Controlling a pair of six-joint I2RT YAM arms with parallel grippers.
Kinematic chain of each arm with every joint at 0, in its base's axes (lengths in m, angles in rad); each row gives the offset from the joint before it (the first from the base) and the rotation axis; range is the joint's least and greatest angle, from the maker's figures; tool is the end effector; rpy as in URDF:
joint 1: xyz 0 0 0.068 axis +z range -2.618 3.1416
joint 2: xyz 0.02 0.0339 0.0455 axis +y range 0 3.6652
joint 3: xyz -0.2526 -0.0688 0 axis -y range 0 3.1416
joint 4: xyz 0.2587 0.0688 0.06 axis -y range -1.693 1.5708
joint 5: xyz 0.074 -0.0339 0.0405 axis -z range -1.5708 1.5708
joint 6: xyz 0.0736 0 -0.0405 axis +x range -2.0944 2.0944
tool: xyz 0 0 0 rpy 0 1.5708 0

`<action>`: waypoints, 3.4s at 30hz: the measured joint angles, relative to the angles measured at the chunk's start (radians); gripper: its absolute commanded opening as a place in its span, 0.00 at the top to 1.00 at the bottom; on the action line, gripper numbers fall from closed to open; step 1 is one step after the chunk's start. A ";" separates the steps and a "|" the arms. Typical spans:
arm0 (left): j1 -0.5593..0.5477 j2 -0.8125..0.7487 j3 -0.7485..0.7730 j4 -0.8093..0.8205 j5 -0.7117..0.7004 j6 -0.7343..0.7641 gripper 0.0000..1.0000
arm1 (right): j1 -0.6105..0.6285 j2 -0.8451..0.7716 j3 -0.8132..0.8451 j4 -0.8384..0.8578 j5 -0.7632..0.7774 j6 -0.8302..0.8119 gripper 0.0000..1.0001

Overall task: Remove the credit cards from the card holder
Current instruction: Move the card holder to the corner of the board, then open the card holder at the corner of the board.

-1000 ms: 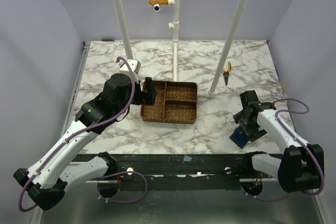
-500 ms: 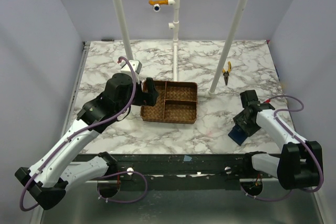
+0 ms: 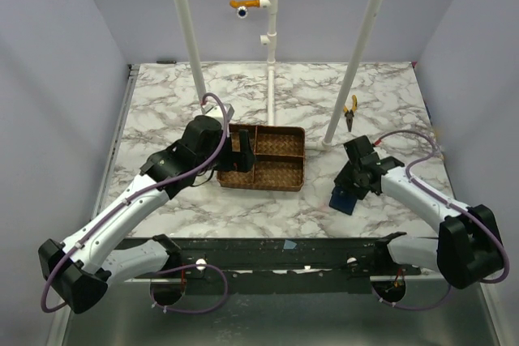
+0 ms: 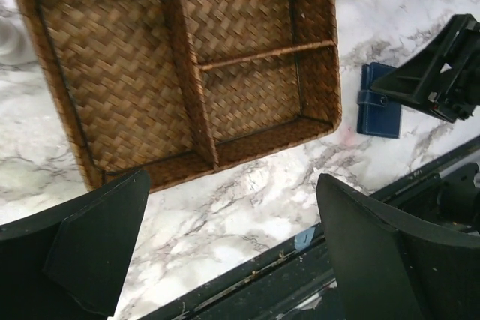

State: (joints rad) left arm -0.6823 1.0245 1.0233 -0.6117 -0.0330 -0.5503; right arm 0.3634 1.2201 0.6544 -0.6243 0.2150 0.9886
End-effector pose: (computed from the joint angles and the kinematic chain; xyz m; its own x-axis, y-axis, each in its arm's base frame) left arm 0.2097 -0.1673 0.3041 -0.6992 -0.1054 -0.7071 0.2859 0.8654 -0.4116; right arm 0.2280 0.0699 0.1273 -0.7053 0.6048 -0.3698 0.5746 0.7932 0.2015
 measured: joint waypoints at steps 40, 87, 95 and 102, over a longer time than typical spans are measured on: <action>0.000 0.004 -0.214 0.111 0.177 -0.091 0.26 | 0.063 -0.034 -0.108 0.142 0.072 0.114 0.32; -0.270 0.180 -0.402 0.300 0.183 -0.243 0.58 | 0.613 -0.013 -0.164 0.322 -0.037 0.359 0.53; -0.384 0.349 -0.227 0.279 0.078 -0.240 0.60 | 0.613 -0.104 -0.264 0.390 -0.044 0.393 0.71; -0.468 0.469 -0.093 0.221 -0.037 -0.232 0.62 | 0.613 -0.163 -0.320 0.433 -0.045 0.399 0.75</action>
State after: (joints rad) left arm -1.1500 1.4937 0.9302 -0.3904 -0.0700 -0.7818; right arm 0.9764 1.0573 0.3344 -0.1913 0.1699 1.3880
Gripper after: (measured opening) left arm 0.381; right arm 0.262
